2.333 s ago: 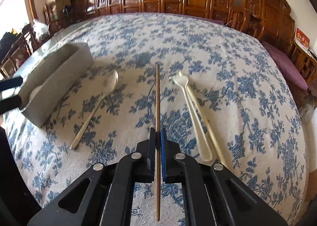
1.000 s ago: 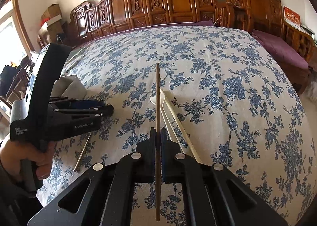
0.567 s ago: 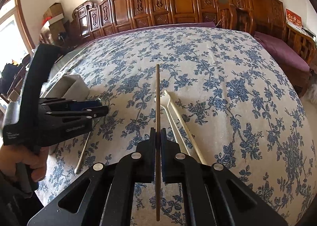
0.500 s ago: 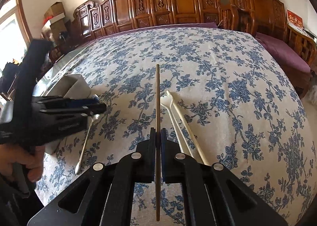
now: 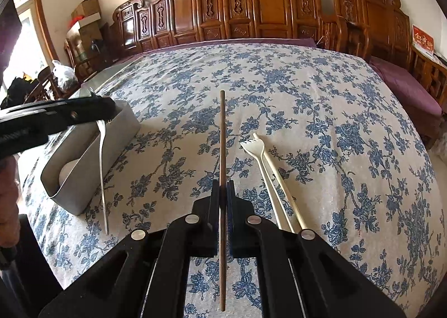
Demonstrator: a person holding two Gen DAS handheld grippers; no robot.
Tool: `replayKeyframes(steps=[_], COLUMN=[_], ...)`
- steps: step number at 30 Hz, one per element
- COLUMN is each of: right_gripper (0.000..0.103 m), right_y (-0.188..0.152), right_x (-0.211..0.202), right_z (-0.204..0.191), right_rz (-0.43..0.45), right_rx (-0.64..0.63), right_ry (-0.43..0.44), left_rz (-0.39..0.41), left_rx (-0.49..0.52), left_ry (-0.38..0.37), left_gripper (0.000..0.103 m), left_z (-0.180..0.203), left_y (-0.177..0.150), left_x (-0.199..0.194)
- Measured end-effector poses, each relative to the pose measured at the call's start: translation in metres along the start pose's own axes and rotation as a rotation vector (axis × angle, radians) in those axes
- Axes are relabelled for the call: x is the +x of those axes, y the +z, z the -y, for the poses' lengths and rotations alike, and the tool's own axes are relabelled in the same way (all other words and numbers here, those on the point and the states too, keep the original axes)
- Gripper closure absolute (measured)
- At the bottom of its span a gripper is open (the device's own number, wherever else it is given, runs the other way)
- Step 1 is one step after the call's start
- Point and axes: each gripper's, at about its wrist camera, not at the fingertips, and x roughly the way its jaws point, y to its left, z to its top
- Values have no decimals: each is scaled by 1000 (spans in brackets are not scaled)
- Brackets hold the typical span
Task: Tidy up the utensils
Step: 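Lift the silver spoon with the left tool over the grey tray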
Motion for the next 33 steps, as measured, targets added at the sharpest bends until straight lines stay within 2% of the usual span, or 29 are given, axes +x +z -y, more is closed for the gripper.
replayKeyframes(steps=[10,20,26,33], right_gripper=[97,97,97,97], right_y=[2,3,3,3], right_x=[-21,-33,-40,-38], right_z=[-22,-64,-84,-92], right_rz=[57,86,101,96], right_rx=[-39,-114,-135,-148], right_ry=[19,57,77,97], left_rz=[61,117,116,68], left_rx=[19,-8,-30,-20], left_ry=[3,69,124,205], left_gripper=[77,77,77,77], left_z=[-6,-49,-79,-108], left_y=[-1,3,2,-5], left_x=[-41,-87,-91,-70])
